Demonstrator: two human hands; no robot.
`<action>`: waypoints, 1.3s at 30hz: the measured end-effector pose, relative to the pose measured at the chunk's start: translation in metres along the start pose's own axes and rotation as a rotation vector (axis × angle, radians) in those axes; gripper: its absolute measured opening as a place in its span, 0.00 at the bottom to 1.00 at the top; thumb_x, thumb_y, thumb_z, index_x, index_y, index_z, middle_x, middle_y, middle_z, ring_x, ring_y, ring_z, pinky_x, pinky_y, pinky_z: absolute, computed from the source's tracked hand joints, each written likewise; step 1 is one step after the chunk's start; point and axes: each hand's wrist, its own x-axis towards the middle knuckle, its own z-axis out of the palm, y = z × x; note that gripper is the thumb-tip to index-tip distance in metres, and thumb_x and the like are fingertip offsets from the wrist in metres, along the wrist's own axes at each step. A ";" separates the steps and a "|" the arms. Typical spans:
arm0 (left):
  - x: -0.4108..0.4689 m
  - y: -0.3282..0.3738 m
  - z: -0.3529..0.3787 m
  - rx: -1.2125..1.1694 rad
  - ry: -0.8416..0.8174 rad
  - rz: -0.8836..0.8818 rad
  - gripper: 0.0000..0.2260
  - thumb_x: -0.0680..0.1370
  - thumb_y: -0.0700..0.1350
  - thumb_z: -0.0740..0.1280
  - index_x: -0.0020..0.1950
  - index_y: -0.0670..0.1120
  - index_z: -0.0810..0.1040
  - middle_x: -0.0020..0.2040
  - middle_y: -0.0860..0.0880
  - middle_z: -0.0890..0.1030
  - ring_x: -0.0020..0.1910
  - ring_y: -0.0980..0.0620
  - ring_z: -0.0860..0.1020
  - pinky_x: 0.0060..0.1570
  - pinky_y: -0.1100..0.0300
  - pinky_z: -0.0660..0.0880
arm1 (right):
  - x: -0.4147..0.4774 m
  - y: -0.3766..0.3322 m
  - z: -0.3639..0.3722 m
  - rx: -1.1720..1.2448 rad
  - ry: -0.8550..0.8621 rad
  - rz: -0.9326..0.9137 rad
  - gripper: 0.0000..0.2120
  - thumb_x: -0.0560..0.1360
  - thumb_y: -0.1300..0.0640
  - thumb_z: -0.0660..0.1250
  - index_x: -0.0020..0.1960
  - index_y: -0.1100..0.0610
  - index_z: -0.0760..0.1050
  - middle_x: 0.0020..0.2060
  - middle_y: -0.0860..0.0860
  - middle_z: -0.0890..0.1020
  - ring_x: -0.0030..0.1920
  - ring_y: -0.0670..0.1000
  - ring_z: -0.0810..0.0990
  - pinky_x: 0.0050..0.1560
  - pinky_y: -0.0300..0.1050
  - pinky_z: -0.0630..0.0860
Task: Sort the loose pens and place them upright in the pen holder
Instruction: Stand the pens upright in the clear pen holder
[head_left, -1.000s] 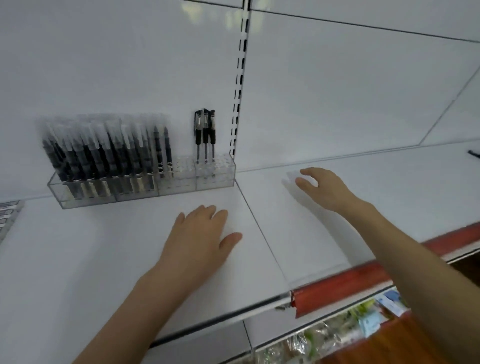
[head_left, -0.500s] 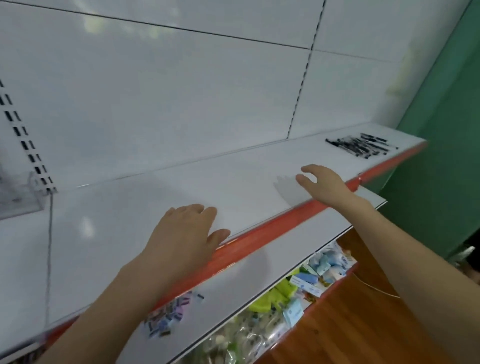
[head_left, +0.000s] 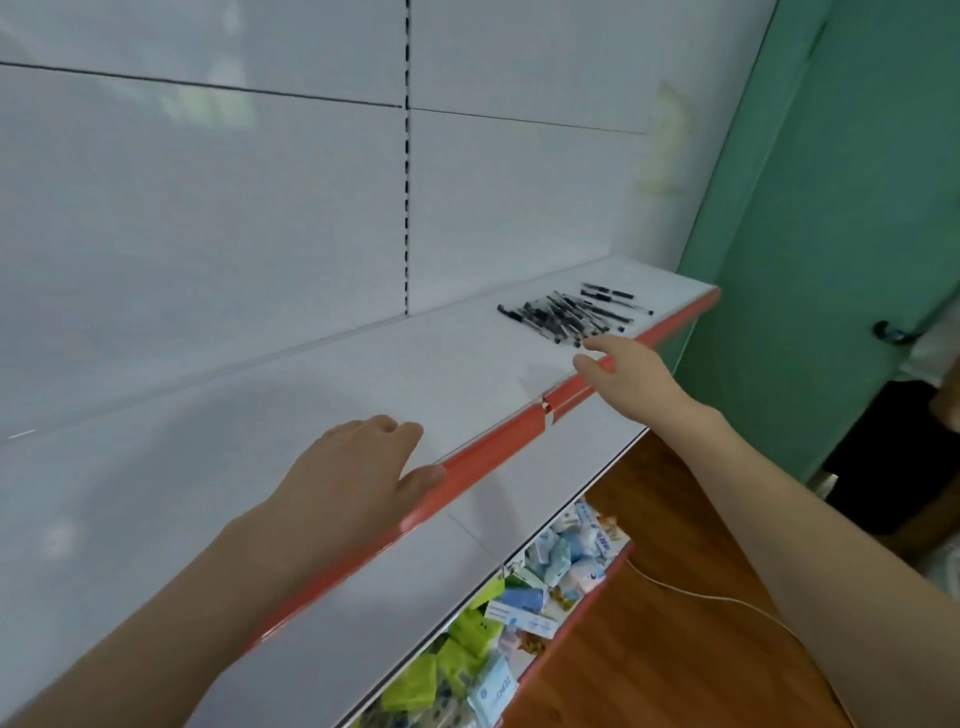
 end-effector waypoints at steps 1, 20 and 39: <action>0.019 0.005 0.005 -0.005 -0.004 0.007 0.37 0.67 0.68 0.40 0.62 0.47 0.70 0.60 0.49 0.75 0.58 0.50 0.74 0.58 0.56 0.70 | 0.011 0.010 -0.001 -0.003 0.001 -0.001 0.20 0.79 0.51 0.57 0.69 0.58 0.66 0.69 0.53 0.70 0.69 0.54 0.67 0.66 0.45 0.63; 0.335 0.055 0.100 0.000 -0.119 -0.217 0.19 0.78 0.59 0.52 0.46 0.43 0.67 0.36 0.51 0.68 0.41 0.50 0.72 0.40 0.61 0.67 | 0.250 0.213 -0.022 -0.004 -0.048 0.017 0.20 0.79 0.51 0.58 0.67 0.59 0.68 0.67 0.54 0.72 0.67 0.53 0.68 0.65 0.43 0.63; 0.452 0.101 0.124 -0.106 -0.012 -0.803 0.19 0.74 0.51 0.67 0.33 0.46 0.60 0.32 0.49 0.66 0.30 0.55 0.63 0.27 0.62 0.59 | 0.417 0.279 0.012 -0.015 -0.418 -0.276 0.20 0.75 0.50 0.65 0.61 0.61 0.71 0.57 0.56 0.78 0.54 0.55 0.77 0.52 0.47 0.72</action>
